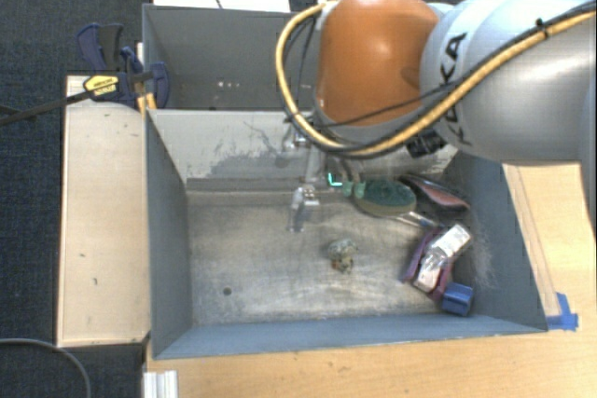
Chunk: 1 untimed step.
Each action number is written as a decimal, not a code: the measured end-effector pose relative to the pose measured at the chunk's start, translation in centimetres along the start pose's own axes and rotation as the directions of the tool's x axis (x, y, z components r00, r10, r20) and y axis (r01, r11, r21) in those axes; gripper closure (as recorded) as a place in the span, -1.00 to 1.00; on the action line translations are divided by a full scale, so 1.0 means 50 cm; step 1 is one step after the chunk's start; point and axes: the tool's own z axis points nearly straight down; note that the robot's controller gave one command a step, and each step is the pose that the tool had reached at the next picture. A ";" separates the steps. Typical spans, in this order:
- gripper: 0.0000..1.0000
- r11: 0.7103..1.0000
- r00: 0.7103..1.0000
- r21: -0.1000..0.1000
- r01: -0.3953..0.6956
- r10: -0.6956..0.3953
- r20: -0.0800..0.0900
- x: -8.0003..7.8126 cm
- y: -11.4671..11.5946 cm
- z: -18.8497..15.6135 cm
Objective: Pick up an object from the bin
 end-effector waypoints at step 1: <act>-1.00 0.997 0.997 0.004 -0.082 0.082 -0.001 0.021 -0.180 0.190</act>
Offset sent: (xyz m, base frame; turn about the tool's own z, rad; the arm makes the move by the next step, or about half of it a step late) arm -0.0093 -0.0850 -0.0908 0.0746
